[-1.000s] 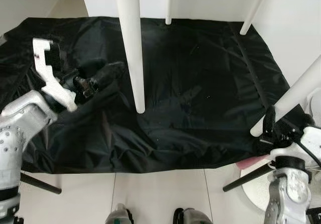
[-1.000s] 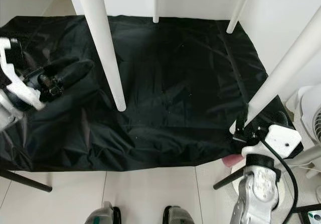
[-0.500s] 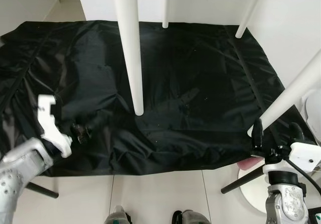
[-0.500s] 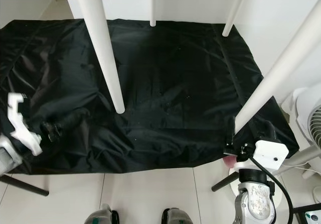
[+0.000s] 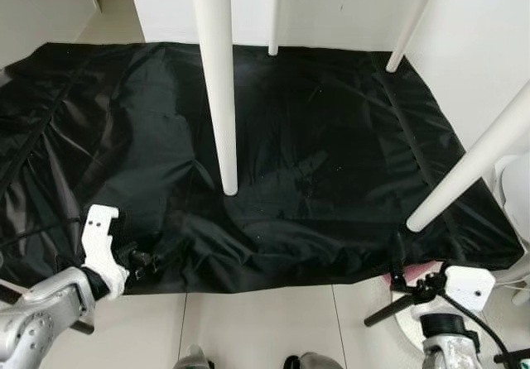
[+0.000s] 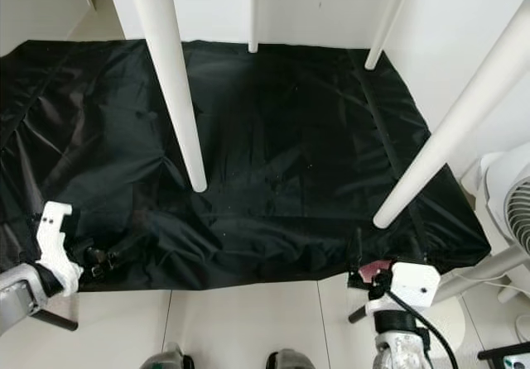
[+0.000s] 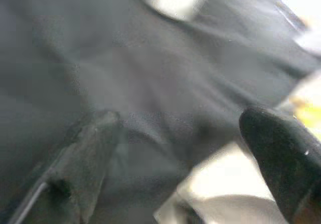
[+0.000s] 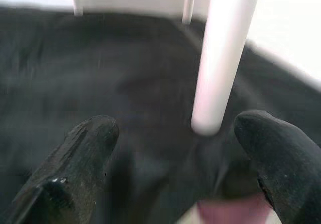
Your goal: Building children table
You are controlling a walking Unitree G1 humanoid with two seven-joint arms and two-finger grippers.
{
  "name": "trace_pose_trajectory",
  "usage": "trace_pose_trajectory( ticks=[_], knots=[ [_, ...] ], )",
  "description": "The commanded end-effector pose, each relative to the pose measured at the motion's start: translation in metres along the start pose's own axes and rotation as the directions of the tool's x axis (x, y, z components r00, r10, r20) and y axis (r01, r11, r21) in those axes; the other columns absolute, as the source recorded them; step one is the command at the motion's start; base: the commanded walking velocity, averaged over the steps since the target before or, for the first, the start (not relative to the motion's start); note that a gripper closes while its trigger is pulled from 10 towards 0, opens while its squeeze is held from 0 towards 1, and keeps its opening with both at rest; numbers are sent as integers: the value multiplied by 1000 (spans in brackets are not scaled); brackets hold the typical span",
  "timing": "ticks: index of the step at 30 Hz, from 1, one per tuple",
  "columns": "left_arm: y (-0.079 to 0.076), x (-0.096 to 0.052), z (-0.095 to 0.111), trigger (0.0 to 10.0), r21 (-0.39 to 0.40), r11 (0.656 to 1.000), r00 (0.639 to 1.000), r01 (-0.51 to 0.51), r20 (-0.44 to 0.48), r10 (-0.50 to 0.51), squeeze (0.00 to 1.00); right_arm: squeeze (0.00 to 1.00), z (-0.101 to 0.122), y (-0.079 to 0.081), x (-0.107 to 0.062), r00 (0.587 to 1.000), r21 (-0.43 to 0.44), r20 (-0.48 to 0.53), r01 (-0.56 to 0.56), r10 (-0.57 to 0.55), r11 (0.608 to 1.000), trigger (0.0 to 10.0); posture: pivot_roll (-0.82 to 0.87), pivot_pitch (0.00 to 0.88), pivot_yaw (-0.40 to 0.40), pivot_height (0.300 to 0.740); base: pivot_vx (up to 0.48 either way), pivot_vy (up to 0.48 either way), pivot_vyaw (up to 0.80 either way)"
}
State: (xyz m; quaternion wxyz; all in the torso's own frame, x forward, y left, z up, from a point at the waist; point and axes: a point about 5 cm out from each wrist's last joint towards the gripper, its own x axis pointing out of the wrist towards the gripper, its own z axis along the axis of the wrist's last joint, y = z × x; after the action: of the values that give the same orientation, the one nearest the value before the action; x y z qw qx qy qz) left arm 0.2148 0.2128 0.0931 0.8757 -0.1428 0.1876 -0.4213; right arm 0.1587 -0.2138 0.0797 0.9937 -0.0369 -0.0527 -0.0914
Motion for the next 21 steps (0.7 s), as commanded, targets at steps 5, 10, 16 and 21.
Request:
trace_pose_trajectory(
  ticks=[5, 10, 16, 21],
  knots=[
    [-2, 6, -28, 10000, 19, 998, 996, 55, -73, -53, 0, 0, -16, 4, -7, 999, -10, -53, -6, 6, 1000, 10000, 71, 43, 1, 740, 0, 0, 0],
    [1, 9, -32, 10000, 43, 998, 997, 37, -65, -34, 0, 0, -21, 2, -11, 998, -9, -60, -2, 2, 1000, 10000, 72, 35, 3, 740, 0, 0, 0],
    [2, 15, -25, 10000, 96, 995, 997, 27, 76, -35, 0, 0, -23, 1, -14, 999, -4, -35, 4, -5, 1000, 10000, 65, 18, 6, 740, 0, 0, 0],
    [-6, 13, -7, 10000, 188, 982, 970, 28, 233, -72, 0, 0, -23, 2, -11, 1000, -6, -14, 2, -2, 1000, 10000, 69, 16, 4, 740, 0, 0, 0]
  ],
)
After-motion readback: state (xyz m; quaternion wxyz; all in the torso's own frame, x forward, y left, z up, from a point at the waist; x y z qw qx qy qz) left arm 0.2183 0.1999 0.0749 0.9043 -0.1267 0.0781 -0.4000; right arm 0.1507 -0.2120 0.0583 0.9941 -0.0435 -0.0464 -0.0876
